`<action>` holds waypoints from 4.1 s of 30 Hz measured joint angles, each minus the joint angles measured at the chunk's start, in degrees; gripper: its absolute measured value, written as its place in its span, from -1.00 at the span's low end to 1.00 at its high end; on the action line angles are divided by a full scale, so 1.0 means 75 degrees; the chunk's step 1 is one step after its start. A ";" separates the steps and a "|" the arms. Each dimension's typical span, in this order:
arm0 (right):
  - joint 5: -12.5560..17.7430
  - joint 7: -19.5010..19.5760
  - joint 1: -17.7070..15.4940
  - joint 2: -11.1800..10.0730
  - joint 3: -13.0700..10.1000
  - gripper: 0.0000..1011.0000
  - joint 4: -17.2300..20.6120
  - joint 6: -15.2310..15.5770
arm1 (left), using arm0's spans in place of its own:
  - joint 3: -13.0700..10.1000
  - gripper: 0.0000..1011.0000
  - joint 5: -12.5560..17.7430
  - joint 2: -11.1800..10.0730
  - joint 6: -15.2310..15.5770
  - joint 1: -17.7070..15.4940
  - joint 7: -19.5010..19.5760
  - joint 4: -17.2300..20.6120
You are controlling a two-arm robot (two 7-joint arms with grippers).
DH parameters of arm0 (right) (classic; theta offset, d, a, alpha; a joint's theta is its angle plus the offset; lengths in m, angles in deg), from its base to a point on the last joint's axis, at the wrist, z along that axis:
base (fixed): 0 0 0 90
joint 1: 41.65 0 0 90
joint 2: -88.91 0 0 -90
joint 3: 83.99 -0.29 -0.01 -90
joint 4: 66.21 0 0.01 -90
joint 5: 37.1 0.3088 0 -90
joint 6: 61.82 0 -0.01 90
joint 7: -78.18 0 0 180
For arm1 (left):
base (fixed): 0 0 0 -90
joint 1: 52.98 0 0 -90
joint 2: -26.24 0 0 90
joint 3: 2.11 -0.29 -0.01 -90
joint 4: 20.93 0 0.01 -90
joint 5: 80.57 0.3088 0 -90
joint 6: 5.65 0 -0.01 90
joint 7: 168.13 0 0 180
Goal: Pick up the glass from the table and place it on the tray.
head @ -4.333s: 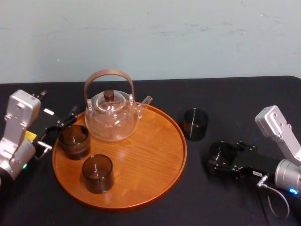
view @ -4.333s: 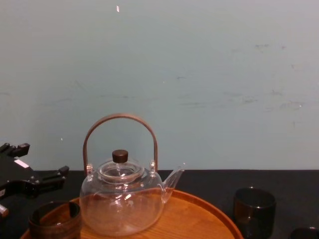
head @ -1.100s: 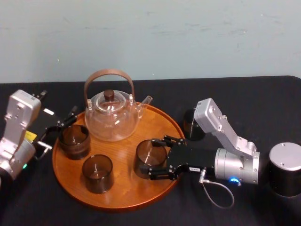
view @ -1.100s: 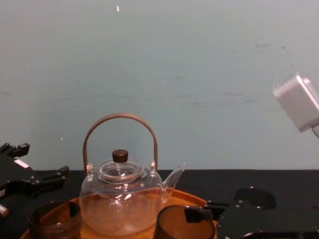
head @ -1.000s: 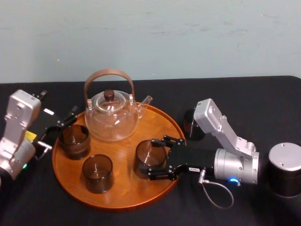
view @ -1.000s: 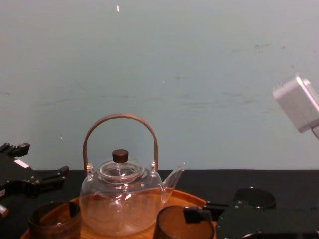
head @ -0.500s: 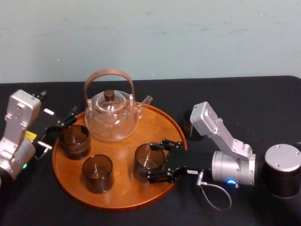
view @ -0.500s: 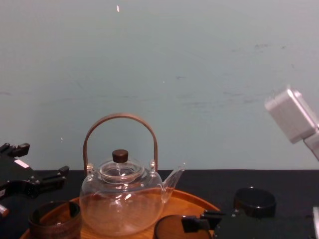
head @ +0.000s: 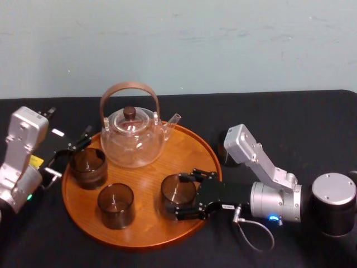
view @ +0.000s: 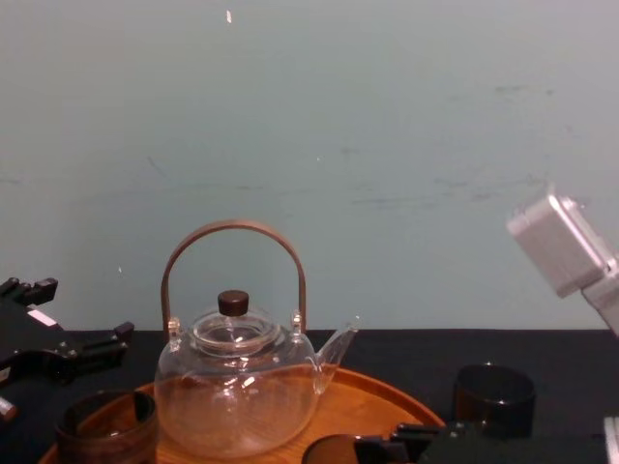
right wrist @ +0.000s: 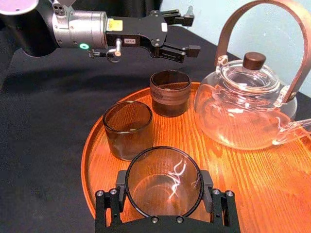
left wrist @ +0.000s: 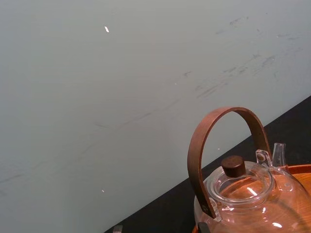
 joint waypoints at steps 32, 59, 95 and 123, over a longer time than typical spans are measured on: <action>-0.0092 0.0058 -0.0018 -0.0002 0.0042 0.98 -0.0016 0.0040 | 0.0000 0.98 0.0000 0.0000 0.0000 0.0000 0.0001 0.0000; 0.0422 -0.0339 -0.0353 -0.0578 -0.0270 0.98 0.0447 -0.0224 | 0.0000 0.98 0.0000 0.0000 0.0000 0.0000 0.0000 0.0000; 0.1379 0.1547 -0.2115 -0.1673 -0.2394 0.98 0.1399 -0.0067 | 0.0000 0.98 0.0000 0.0000 0.0000 0.0000 0.0000 0.0000; 0.0738 0.2178 -0.1254 -0.0850 -0.2375 0.98 0.0687 0.1247 | 0.0000 0.98 0.0000 0.0000 0.0000 0.0000 0.0000 0.0000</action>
